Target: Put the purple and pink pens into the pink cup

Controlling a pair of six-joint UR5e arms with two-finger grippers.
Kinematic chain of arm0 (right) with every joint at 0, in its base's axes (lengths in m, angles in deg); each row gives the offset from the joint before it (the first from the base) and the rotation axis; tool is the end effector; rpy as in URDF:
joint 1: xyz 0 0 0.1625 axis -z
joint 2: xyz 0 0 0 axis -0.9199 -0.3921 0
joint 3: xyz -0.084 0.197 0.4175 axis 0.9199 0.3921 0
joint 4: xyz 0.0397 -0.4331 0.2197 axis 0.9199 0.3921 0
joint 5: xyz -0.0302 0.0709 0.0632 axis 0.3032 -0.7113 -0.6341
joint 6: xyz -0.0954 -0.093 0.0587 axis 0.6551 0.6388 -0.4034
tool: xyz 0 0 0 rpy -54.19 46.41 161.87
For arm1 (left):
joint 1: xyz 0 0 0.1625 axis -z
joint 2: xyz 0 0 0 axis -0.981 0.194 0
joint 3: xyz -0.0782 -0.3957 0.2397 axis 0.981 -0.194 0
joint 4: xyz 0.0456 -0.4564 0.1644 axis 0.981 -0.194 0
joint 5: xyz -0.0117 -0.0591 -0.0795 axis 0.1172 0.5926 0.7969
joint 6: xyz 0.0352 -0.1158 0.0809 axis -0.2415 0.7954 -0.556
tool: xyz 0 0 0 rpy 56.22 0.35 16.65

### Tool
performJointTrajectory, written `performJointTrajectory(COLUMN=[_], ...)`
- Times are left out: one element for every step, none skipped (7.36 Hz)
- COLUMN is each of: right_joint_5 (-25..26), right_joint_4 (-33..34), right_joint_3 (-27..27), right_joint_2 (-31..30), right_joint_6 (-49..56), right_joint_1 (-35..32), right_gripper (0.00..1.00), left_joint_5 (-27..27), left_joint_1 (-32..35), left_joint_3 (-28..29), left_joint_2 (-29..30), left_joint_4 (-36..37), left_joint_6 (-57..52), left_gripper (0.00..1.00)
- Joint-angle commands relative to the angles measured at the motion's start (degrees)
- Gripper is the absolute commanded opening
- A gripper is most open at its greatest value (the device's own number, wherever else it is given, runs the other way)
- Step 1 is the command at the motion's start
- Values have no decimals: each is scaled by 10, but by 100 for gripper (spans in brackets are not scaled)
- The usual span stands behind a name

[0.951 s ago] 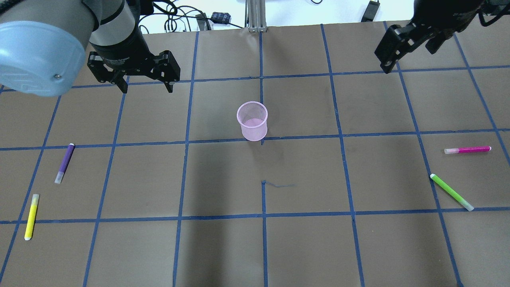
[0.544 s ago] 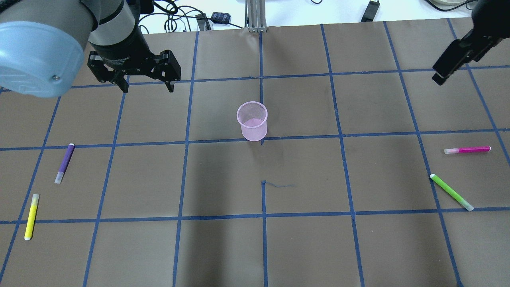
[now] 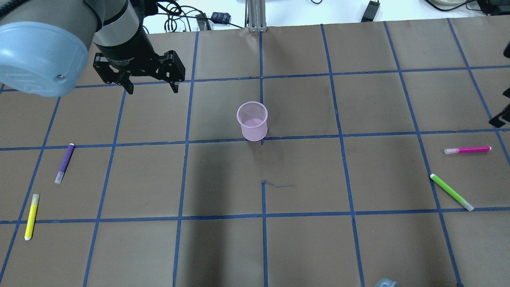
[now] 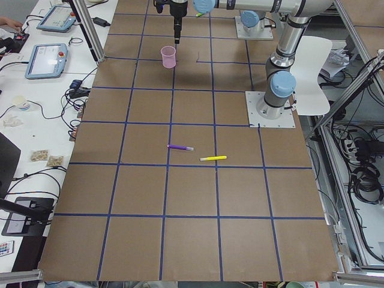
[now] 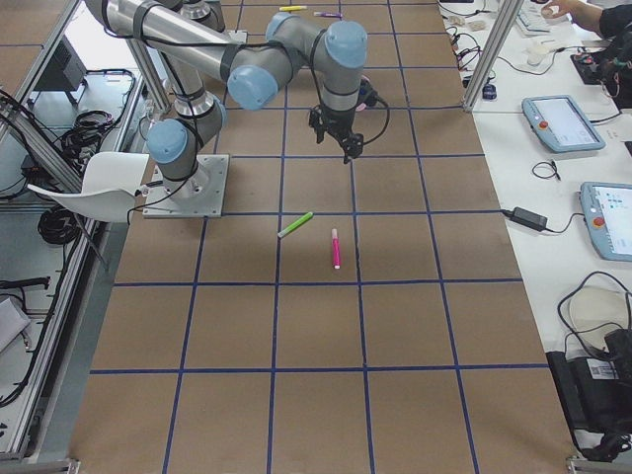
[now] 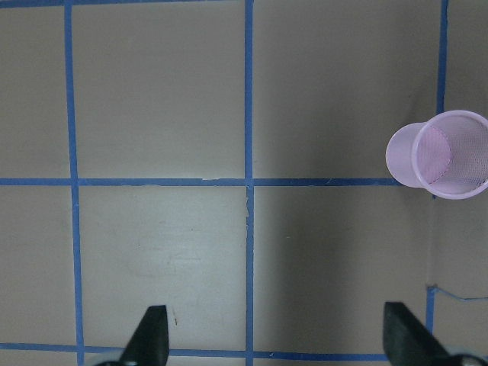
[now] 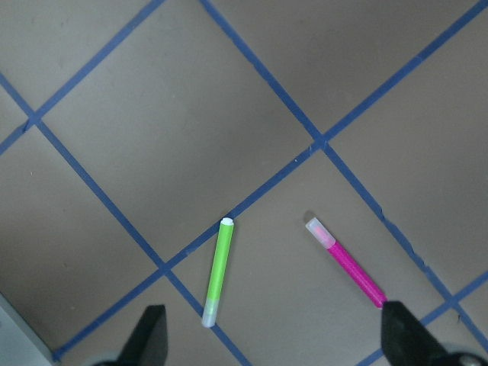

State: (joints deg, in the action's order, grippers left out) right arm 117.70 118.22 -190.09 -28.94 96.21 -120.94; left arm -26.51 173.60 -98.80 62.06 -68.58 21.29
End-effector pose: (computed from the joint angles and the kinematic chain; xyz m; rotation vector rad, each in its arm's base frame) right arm -0.2008 -0.5197 0.4061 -1.3855 2.7239 -0.0457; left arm -0.1741 -0.5870 0.4806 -0.0138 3.0845 -0.0992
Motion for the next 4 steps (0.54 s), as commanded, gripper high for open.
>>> performJointTrajectory(right_joint_5=[-46, -47, -63, -98], right_joint_4=[118, 187, 214, 225], right_joint_3=[-122, -149, -146, -130], right_joint_2=[15, 53, 104, 153], right_joint_6=[287, 378, 472, 553], right_joint_1=[107, 130, 145, 165], right_gripper=[100, 100, 100, 100], left_joint_5=[-7, -1, 2, 1], left_joint_1=[-36, -90, -143, -179], left_joint_3=[-17, -26, -37, -46], left_joint_2=[5, 15, 32, 48], left_joint_4=[0, -2, -1, 6], left_joint_6=[-30, -50, -113, -169], left_gripper=[100, 100, 100, 100])
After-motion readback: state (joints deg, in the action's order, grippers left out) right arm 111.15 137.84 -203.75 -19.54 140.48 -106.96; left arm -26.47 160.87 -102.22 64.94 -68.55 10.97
